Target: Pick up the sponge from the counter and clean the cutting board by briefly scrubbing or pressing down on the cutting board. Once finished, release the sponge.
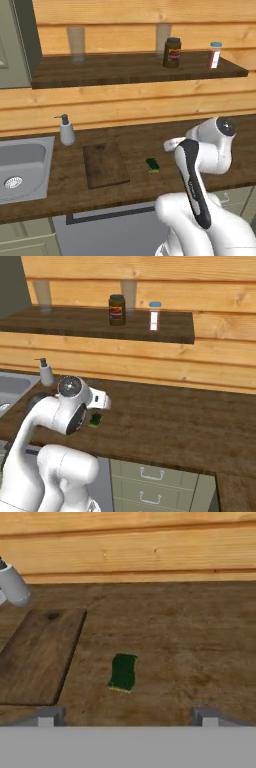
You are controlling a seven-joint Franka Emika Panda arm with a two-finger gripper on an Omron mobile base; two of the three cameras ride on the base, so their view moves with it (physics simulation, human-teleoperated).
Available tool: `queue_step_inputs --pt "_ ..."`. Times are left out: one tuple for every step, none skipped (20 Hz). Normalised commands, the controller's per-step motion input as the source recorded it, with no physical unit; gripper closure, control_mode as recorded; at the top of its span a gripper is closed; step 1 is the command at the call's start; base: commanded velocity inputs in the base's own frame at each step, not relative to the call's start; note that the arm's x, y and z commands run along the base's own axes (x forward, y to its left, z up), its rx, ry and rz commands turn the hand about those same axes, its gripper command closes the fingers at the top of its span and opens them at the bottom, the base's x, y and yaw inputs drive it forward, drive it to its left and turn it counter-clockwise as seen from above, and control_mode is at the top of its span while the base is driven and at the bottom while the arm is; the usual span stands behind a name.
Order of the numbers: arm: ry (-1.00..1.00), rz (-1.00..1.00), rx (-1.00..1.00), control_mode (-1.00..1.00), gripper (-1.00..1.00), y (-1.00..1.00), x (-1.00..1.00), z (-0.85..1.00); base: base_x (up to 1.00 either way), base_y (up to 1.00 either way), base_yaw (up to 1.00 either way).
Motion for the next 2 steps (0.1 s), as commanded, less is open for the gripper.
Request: queue_step_inputs --pt "0.0 -0.21 0.0 -1.0 -1.0 0.0 -0.86 0.74 0.0 0.0 0.0" --pt "0.0 -0.19 0.0 -1.0 -1.0 0.0 -0.9 0.72 0.0 0.0 0.0"
